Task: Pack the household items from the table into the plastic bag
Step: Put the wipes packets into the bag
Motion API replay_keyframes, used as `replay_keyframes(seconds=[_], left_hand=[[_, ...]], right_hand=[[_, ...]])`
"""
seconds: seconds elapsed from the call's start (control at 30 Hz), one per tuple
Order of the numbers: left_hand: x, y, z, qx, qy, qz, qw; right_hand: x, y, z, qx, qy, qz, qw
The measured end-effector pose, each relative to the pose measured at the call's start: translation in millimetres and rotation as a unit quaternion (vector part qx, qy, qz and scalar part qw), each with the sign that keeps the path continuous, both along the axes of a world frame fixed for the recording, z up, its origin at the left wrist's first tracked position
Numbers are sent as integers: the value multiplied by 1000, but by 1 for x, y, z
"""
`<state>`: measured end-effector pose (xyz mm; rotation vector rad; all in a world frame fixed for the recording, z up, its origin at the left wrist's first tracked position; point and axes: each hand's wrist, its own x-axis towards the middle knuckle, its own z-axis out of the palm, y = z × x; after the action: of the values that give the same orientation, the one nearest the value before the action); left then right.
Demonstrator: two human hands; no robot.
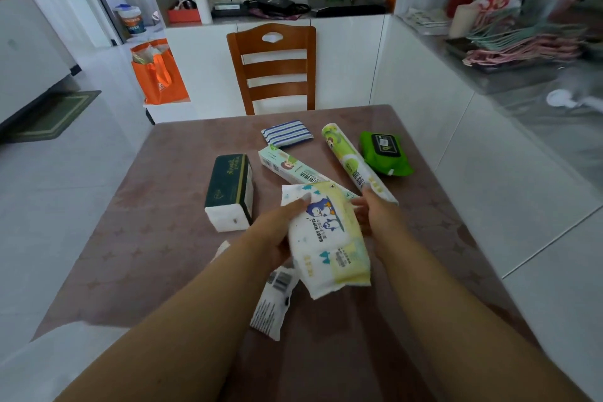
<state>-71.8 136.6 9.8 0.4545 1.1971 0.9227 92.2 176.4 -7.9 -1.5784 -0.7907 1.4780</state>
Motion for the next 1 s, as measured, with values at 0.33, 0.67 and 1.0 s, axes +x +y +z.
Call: replay_keyframes(seconds=[0.33,0.67,1.0], left_hand=[[23,65,-30,-34,-145,68,987],[17,94,-55,-25,-210,87,973],[13,89,-46,-26,-219,99,970]], right_hand=[[56,142,2,-49,-290,-117,949],[71,201,-34,-70,-200,-37,976],[58,194,25,103,44,-143,983]])
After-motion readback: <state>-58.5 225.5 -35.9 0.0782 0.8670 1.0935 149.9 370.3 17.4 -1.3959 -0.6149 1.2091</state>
